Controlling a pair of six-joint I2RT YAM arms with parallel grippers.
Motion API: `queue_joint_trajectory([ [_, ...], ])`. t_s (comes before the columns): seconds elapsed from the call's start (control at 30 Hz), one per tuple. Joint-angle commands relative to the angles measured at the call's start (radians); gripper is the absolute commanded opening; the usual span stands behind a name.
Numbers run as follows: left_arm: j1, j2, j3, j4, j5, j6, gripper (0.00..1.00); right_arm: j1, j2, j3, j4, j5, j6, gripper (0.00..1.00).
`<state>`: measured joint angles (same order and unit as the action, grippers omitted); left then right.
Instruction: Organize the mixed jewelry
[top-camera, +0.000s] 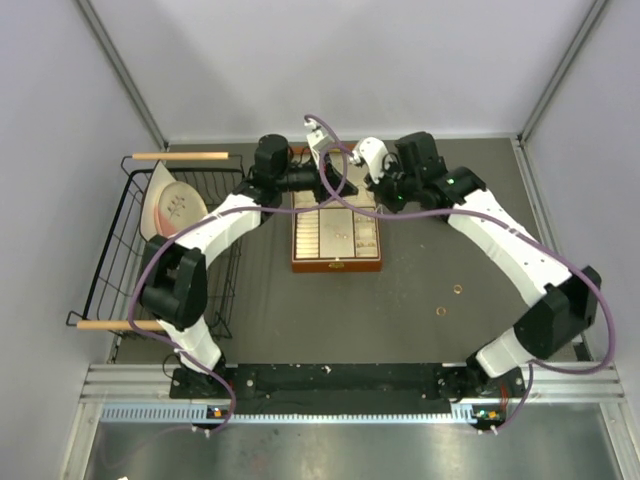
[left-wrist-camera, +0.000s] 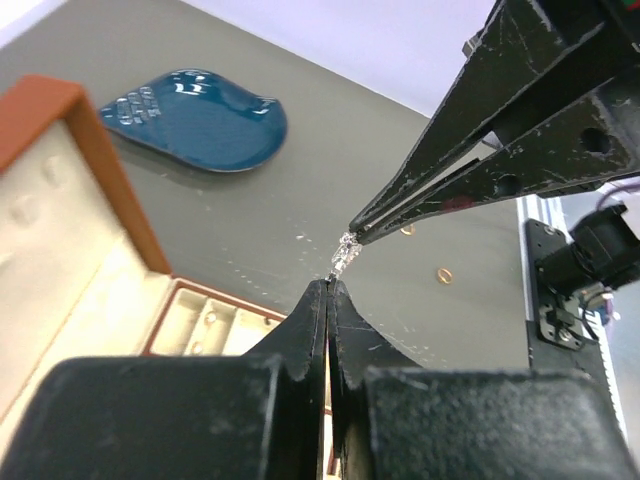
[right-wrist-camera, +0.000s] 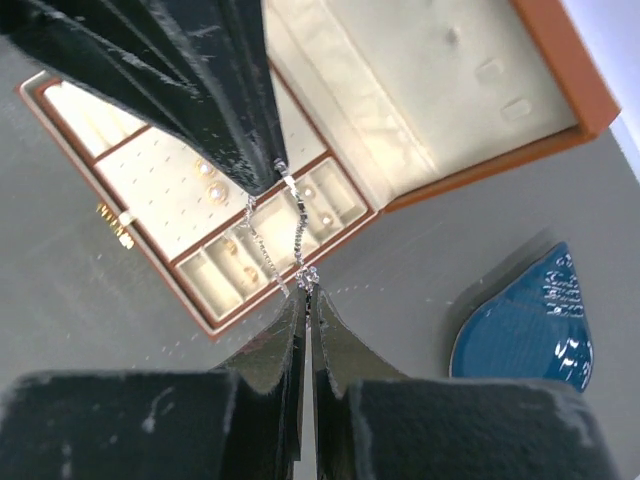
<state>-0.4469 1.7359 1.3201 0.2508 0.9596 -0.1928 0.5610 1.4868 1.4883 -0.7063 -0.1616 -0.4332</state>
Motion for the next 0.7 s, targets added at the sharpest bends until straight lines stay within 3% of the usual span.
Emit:
queue_joint_trajectory([
  [0.0, 0.039, -0.039, 0.067, -0.045, -0.051, 0.045, 0.0, 0.004, 0.076, 0.134, 0.114, 0.043, 0.031, 0.0],
  [0.67, 0.186, 0.093, 0.186, -0.122, -0.148, 0.144, 0.0, 0.004, 0.414, 0.42, 0.195, 0.135, 0.017, 0.0],
])
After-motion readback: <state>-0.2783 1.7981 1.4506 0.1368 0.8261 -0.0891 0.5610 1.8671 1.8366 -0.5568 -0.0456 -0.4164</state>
